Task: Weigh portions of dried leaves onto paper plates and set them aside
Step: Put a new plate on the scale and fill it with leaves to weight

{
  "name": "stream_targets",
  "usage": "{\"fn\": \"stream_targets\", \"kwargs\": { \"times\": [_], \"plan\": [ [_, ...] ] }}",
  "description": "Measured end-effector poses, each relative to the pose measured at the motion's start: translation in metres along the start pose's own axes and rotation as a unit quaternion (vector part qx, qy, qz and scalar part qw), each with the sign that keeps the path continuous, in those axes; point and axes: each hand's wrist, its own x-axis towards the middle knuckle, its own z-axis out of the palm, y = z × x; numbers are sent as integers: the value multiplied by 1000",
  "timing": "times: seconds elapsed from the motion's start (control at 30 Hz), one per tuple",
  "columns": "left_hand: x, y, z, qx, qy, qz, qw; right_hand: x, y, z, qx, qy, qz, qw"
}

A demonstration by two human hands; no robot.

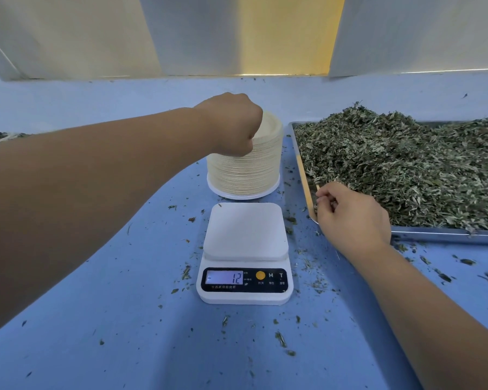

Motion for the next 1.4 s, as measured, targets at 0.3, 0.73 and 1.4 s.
{"fn": "stream_targets", "kwargs": {
  "times": [0.3, 0.73, 1.4],
  "plan": [
    [6, -4, 6, 31, 0, 23, 999, 0, 0, 0, -6, -2, -4, 1000],
    [9, 13, 14, 96, 67, -23, 993, 0, 0, 0, -10, -12, 3, 1000],
    [-79, 16, 73, -398, 375, -266, 794, 0, 1, -1, 22, -5, 16, 1000]
  ]
}}
